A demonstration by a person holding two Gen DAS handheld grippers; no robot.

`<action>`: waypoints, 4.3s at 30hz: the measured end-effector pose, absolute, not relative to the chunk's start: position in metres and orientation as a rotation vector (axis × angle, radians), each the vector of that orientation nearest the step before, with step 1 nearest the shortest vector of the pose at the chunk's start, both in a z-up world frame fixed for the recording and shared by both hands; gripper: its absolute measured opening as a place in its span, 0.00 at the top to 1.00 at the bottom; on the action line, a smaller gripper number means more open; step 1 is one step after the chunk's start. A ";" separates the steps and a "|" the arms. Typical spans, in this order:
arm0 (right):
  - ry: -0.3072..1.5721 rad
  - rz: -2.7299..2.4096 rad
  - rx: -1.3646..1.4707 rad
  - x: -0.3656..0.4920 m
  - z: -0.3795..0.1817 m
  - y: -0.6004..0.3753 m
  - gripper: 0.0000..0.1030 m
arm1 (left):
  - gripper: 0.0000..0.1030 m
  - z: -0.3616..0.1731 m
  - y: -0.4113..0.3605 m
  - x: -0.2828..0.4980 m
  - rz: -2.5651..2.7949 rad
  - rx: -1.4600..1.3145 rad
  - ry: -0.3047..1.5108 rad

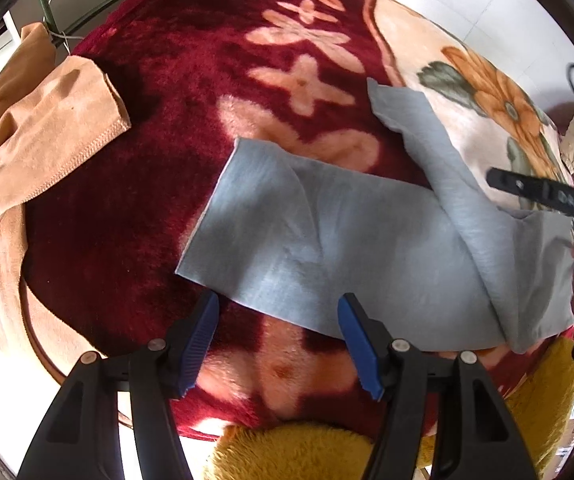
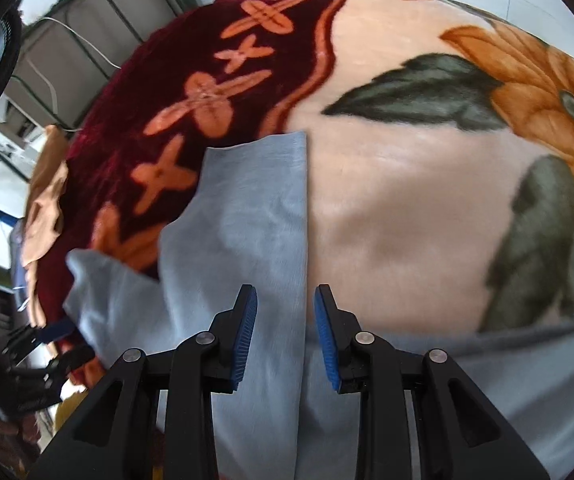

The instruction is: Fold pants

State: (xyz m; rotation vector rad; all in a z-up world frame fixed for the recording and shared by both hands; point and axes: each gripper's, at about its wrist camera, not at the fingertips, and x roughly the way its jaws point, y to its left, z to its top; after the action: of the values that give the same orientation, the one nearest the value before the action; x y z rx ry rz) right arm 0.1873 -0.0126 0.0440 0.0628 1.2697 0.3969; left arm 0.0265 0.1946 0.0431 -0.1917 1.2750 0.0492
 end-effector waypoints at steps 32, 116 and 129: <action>1.154 0.859 -0.154 0.109 0.076 0.139 0.93 | 0.32 0.058 0.224 0.003 0.057 -0.306 1.227; 1.150 0.232 -0.032 0.073 0.070 -0.218 0.68 | 0.47 0.069 0.164 0.051 0.030 -0.240 1.133; 1.207 0.177 0.063 0.164 0.030 -0.313 0.58 | 0.47 0.034 0.141 0.062 0.177 -0.246 1.197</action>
State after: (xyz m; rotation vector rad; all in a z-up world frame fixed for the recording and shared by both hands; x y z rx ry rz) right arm 0.1637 -0.3130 0.0301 0.0627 1.2071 0.1769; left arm 0.0616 0.1415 0.0338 -0.2460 1.1973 0.1765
